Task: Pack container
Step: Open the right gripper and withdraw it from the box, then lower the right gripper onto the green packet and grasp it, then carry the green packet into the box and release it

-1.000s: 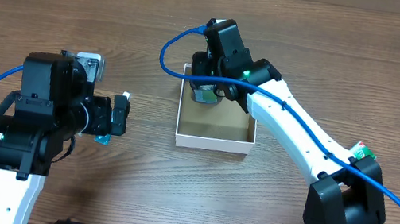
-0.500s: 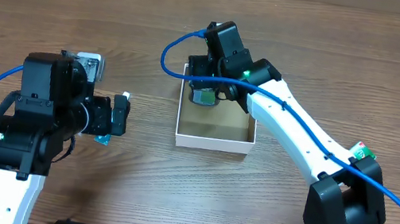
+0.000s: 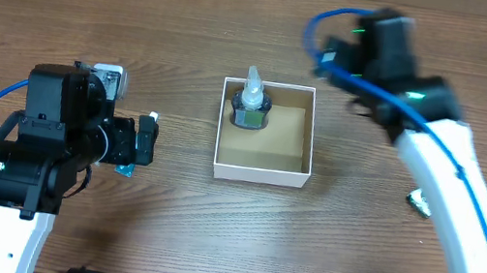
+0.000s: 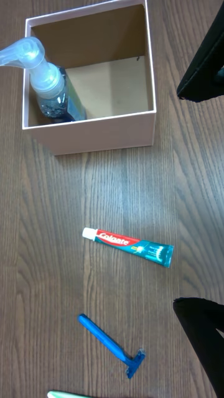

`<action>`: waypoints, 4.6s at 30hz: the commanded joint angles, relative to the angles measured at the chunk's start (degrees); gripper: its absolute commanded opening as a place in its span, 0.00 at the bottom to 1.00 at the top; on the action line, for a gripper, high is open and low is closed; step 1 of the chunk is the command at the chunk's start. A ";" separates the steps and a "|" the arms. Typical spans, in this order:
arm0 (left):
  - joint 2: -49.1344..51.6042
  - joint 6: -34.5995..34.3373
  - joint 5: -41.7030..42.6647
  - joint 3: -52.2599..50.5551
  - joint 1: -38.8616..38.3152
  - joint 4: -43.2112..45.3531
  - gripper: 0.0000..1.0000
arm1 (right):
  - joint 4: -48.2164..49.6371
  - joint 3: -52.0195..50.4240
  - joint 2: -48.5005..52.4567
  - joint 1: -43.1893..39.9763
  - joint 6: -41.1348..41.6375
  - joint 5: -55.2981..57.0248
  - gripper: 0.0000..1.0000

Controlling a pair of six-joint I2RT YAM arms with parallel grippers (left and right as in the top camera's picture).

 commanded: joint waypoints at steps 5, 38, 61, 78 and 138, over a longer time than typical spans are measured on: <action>0.15 -0.55 -1.33 1.38 0.35 0.09 1.00 | -12.37 0.92 -2.32 -19.28 9.64 -0.35 1.00; 0.15 -1.07 -0.85 1.38 0.35 1.53 1.00 | 24.63 -41.70 -1.14 -40.30 12.22 -6.73 1.00; 0.15 -2.10 -0.85 1.38 0.35 1.55 1.00 | 29.75 -44.78 7.43 -40.09 12.28 -8.13 1.00; 0.15 -2.10 -0.85 1.38 0.35 1.60 1.00 | 25.88 -44.78 7.43 -40.06 13.84 -13.86 0.73; 0.15 -2.08 -0.85 1.38 0.35 1.53 1.00 | 2.16 -6.51 8.66 12.44 -4.22 -8.22 0.04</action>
